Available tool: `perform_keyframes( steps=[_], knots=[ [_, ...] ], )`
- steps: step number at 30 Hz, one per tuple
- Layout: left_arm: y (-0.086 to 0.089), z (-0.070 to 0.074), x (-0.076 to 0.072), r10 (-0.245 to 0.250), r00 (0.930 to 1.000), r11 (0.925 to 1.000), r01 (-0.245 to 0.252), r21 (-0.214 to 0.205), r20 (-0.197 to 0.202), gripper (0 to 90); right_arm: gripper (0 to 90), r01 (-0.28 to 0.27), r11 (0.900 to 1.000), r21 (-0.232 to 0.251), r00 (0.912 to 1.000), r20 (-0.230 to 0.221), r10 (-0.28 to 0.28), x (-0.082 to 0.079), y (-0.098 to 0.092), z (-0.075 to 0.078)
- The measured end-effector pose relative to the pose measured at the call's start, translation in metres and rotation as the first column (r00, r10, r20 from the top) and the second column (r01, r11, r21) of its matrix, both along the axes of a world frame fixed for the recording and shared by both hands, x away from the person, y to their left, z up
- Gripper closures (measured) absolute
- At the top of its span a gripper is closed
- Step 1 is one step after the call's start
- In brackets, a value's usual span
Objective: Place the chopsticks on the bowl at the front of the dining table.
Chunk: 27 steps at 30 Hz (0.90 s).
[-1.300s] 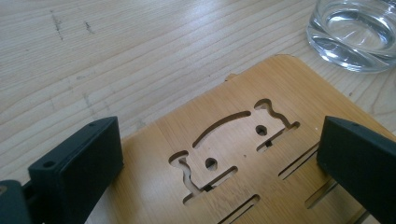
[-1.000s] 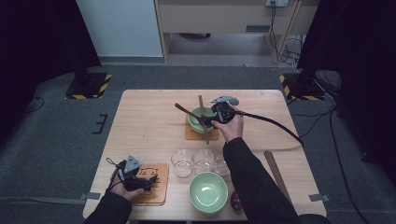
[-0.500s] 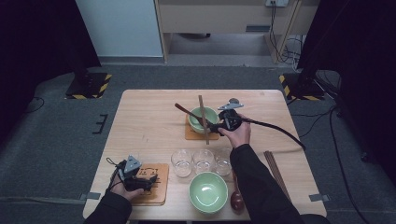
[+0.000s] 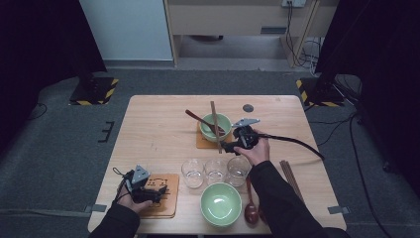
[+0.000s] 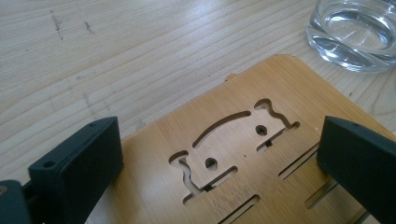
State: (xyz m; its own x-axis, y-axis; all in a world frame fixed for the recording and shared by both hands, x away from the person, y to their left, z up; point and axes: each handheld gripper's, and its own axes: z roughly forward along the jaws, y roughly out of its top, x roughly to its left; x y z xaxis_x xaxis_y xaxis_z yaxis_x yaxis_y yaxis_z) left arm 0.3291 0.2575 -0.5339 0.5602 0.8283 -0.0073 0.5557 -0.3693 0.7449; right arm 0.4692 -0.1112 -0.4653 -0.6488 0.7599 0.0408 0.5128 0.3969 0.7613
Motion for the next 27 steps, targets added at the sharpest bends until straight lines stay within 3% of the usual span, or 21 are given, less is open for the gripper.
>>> perform_keyframes(
  steps=[9, 27],
  knots=[
    [0.000, 0.000, 0.000, -0.001, 1.0000, 1.0000, 0.001, 0.001, -0.001, 0.0, 20.6, -0.028, 0.9995, -0.016, 0.9996, 0.008, 0.028, -0.011, -0.001, -0.002],
    [0.000, 0.000, 0.000, -0.001, 1.0000, 1.0000, 0.001, 0.002, 0.000, 0.0, 20.3, -0.040, 0.9986, -0.033, 0.9992, -0.006, 0.040, -0.013, -0.003, -0.002]
  ],
)
